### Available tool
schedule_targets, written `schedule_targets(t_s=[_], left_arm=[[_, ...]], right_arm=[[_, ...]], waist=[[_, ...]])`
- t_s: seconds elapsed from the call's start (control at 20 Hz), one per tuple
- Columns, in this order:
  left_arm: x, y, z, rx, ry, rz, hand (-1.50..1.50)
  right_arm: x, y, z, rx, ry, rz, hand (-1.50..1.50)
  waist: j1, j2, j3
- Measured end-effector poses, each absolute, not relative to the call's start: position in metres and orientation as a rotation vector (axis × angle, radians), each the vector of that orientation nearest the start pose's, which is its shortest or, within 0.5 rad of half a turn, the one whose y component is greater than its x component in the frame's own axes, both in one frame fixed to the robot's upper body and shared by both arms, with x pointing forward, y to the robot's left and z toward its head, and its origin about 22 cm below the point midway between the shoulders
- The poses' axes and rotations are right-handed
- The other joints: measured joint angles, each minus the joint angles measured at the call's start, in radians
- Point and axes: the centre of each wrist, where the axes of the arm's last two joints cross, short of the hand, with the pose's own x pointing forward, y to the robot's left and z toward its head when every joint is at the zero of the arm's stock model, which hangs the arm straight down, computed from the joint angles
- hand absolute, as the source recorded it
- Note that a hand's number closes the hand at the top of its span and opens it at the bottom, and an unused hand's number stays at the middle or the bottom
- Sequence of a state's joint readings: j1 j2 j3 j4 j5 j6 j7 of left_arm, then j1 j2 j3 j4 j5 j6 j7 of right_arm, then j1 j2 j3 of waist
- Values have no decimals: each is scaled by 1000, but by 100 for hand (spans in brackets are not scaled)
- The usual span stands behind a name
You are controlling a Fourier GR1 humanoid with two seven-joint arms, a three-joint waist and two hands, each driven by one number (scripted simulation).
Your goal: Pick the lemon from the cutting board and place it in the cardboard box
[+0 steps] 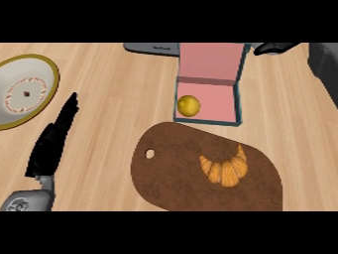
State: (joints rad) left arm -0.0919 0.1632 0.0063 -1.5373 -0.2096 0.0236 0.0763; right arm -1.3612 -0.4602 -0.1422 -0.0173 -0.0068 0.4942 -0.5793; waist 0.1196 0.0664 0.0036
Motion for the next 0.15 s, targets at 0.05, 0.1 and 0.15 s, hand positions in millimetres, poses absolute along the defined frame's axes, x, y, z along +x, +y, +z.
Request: schedule_targets(t_s=[0.05,0.1,0.15], left_arm=[[264,258,23,302,-1541,-279,0],[265,257,24,301,-1546,-281,0],[266,256,25,301,-1550,-288,0]], right_arm=[[476,-285,185,277,-1866,460,-150],[475,-294,189,266,-1868,454,-150],[473,-301,191,258,-1868,454,-150]], waist=[[5,2,1],[9,6,1],[13,8,2]])
